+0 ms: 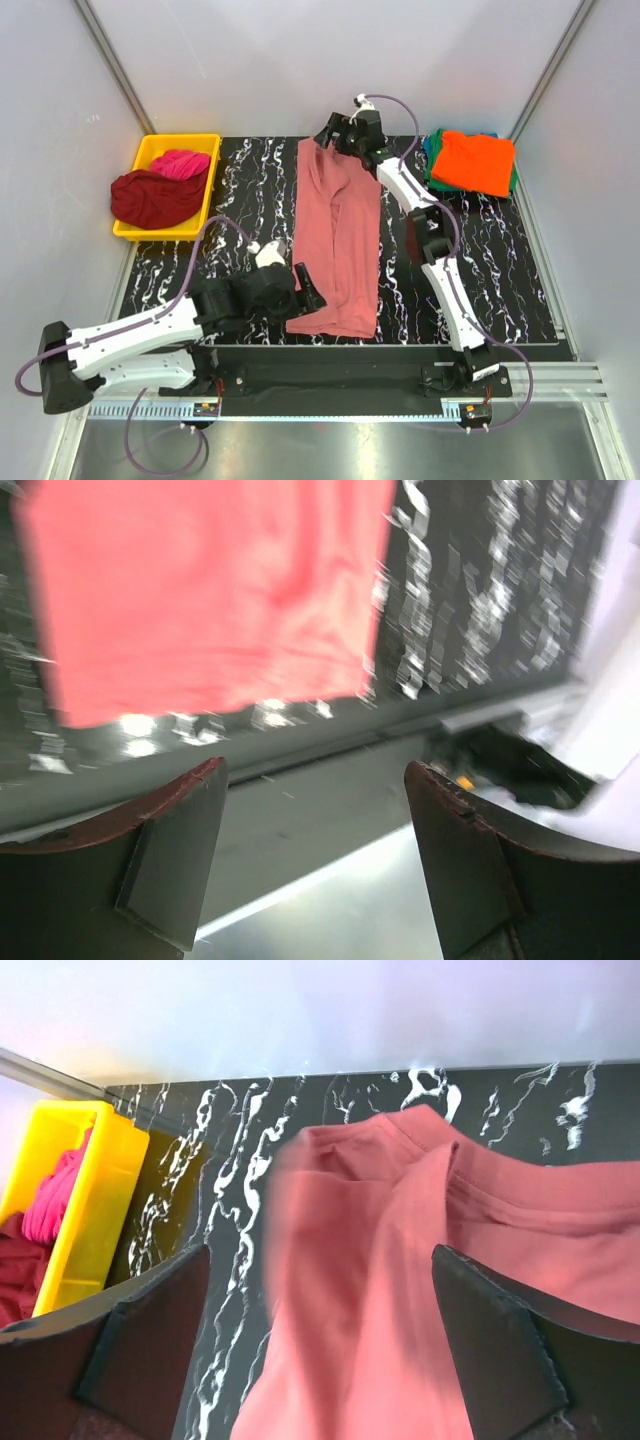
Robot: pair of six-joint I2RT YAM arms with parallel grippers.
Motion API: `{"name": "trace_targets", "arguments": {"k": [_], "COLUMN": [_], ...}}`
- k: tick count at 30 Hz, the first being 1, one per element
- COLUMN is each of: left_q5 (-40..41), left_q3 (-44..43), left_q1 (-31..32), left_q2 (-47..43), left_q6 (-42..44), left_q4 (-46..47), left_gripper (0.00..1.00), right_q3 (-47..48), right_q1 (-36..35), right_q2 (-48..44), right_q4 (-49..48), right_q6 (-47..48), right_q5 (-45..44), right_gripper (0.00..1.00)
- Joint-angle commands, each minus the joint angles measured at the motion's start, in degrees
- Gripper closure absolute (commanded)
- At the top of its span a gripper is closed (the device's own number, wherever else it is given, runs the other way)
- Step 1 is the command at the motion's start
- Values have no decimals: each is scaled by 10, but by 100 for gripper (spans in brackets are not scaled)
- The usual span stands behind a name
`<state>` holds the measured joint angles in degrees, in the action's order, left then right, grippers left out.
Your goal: Fold and stack the t-shirts
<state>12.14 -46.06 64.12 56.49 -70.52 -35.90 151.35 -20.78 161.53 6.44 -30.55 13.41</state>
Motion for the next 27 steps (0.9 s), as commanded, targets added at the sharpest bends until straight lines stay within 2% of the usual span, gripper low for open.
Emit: {"name": "trace_targets", "arguments": {"k": [1,3,6,7,9,10,12,13,15,16,21,22,27], "left_q5": [86,97,105,105,105,107,107,104,87,76,2,-4,-39], "left_q3": [0,4,22,26,42,47,62,66,78,84,131,137,172], "left_q1": [-7,-13,-29,-36,-53,-59,-79,-89,-114,-121,-165,-167,-171], "left_q2": [-20,-36,-56,-69,-81,-89,-93,-91,-89,-87,-75,-71,-32], "left_q6": [35,44,63,69,81,84,94,100,115,122,148,146,142], "left_q4": [-61,-69,-75,-77,-77,-76,-74,-69,-59,-39,35,43,101], "left_gripper": [23,21,19,19,19,19,19,19,19,20,25,25,29], "right_q3": [-53,-81,-207,-282,-352,-425,-507,-594,-689,-770,-931,-988,-1139], "right_q1": [-1,3,7,6,6,7,7,7,6,6,-24,-38,-91], "right_q2": [-184,-225,-335,-393,-448,-504,-565,-630,-698,-759,-900,-956,-1108], "right_q4": [9,66,77,74,74,74,86,92,104,120,316,325,366], "right_q6": [69,84,89,89,77,71,40,25,-34,-57,-150,-159,-263], "right_q5": [-53,-96,-124,-127,-124,-122,-127,-131,-128,-127,-116,-108,-52], "right_gripper": [0,0,0,0,0,0,0,0,0,1,7,8,16]}}
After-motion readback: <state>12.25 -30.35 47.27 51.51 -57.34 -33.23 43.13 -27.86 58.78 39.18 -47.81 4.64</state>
